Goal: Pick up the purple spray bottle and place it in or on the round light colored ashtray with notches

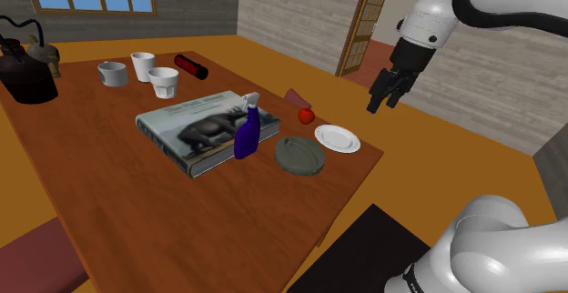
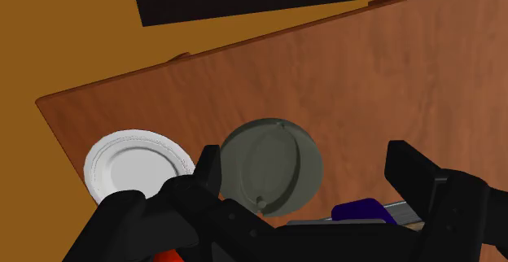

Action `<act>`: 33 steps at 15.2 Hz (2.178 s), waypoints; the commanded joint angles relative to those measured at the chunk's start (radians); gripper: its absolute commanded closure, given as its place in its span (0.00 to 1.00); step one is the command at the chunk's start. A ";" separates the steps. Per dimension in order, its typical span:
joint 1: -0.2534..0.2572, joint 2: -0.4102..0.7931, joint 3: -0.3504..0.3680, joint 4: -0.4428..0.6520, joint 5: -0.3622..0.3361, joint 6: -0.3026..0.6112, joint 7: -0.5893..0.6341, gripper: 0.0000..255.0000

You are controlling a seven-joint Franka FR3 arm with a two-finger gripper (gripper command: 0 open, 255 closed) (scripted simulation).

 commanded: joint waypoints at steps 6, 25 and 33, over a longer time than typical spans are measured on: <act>-0.017 0.051 0.146 -0.046 0.039 0.123 0.232 0.00; -0.172 0.728 0.638 0.289 -0.250 0.377 1.218 0.00; -0.055 1.152 0.622 0.672 -0.540 0.236 1.588 0.00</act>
